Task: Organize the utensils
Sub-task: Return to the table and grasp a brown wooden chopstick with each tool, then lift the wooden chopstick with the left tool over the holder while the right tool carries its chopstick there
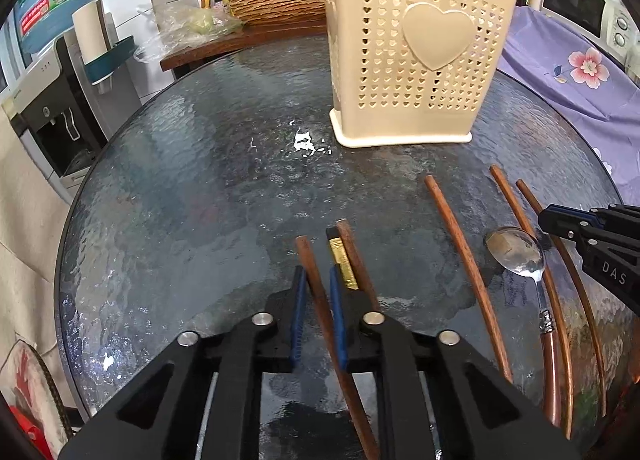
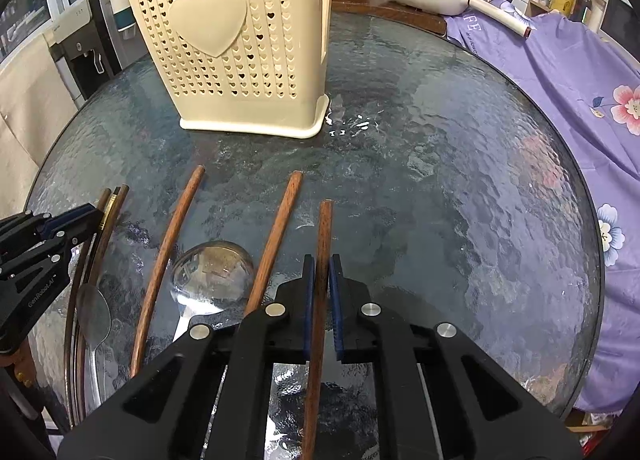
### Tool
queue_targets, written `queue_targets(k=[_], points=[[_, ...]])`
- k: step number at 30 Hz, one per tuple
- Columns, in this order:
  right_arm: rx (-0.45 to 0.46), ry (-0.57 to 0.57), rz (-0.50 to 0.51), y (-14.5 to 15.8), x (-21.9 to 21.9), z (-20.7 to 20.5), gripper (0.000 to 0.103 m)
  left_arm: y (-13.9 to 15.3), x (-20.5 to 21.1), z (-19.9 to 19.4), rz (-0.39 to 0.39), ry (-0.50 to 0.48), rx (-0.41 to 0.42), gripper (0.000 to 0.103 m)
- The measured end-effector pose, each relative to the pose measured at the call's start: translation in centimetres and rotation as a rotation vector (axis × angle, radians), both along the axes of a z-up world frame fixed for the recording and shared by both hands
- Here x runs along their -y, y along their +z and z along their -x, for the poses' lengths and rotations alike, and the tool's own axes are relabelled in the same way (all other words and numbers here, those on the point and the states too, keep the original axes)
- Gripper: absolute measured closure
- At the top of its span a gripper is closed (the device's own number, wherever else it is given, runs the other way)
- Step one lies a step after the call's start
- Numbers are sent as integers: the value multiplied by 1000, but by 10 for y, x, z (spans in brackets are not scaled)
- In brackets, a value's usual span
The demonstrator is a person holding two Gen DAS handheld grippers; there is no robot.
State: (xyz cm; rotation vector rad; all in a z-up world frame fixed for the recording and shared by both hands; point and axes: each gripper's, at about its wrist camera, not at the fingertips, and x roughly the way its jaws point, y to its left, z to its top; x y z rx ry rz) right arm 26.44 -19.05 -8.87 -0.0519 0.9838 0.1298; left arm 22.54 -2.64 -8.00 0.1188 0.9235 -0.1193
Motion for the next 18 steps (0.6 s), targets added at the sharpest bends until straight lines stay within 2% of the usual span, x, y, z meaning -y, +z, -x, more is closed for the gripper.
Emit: queue_targets(k=[4,11,18], points=[[5,1,-42,0,6,0,95,0,2,1,-3,8,5,94],[29,17,-93,6,10,1,95,3,-7,-1,56,20,6,96],[92,47,-142,30,14,13,95,27,-14,7,97,19,71,96]])
